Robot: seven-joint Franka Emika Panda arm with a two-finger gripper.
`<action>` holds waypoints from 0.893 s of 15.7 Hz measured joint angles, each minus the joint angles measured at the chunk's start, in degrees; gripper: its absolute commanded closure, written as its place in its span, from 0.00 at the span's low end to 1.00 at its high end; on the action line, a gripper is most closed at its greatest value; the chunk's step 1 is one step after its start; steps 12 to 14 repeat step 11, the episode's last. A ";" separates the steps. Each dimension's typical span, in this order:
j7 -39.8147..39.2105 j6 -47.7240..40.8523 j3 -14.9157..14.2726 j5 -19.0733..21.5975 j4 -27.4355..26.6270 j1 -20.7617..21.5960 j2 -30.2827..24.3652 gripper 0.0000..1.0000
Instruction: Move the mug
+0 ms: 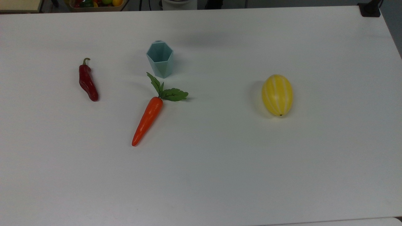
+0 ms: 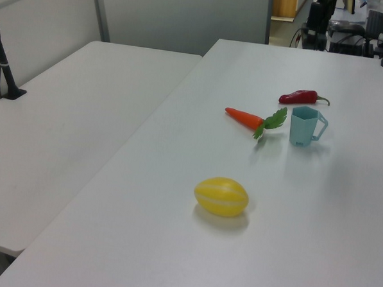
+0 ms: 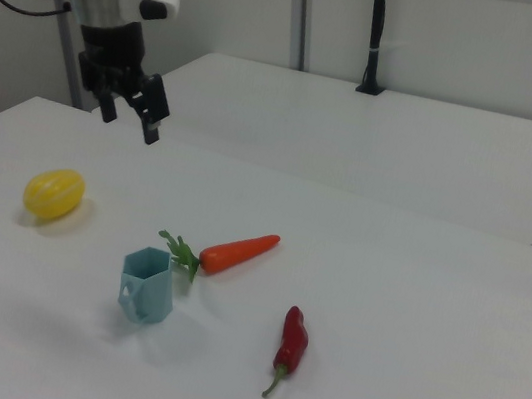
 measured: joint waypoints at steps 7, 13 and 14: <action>-9.60 4.63 -0.33 0.00 0.53 -1.69 2.36 0.00; -10.24 4.63 -0.32 0.00 0.59 -1.87 2.42 0.00; -10.24 4.63 -0.32 0.00 0.59 -1.87 2.42 0.00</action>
